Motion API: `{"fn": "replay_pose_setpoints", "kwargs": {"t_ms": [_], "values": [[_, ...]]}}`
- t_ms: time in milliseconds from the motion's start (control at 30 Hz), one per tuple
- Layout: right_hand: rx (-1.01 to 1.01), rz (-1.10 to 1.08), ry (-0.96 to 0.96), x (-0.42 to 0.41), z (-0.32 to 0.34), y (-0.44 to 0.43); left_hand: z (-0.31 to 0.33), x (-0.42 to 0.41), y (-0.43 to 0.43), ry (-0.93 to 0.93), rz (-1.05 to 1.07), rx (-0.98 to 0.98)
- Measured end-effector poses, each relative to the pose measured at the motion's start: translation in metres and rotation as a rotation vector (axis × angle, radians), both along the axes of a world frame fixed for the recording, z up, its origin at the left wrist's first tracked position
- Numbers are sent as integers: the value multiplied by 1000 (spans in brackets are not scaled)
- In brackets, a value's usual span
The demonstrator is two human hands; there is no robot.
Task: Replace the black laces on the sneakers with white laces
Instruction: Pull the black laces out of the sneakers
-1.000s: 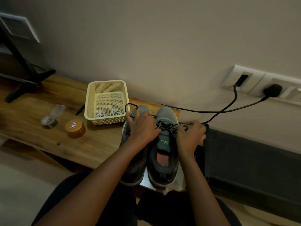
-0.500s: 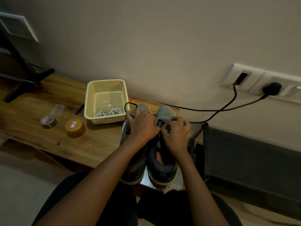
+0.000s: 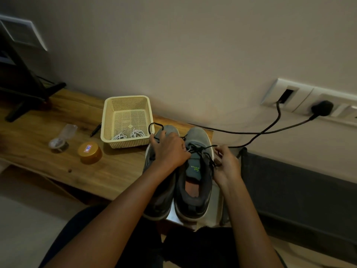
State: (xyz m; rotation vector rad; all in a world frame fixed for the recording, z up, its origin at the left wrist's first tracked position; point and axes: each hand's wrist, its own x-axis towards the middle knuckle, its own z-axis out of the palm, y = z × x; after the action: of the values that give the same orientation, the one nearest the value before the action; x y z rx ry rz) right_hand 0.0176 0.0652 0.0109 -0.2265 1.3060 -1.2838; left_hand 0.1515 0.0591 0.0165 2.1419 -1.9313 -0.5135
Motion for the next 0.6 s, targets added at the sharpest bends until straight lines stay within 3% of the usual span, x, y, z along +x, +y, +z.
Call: {"fn": "replay_pose_setpoints", "kwargs": {"t_ms": [133,200,267,367,433,600], "values": [[-68,130,1091,3,-11,0,-2,2,-1,-25,-3,18],[-233,227,1394,6,-14,1,-3,2,-2,-38,-14,23],[-286,399,1524,11,-19,2,-3,3,-2,-45,-19,30],[-239,636,1611,15,-26,3,-1,3,-2,-52,-18,39],[-254,637,1532,14,-32,-1,0,3,-2,-47,-12,40],[-282,513,943,13,-39,-6,4,1,0,-13,-1,66]]}}
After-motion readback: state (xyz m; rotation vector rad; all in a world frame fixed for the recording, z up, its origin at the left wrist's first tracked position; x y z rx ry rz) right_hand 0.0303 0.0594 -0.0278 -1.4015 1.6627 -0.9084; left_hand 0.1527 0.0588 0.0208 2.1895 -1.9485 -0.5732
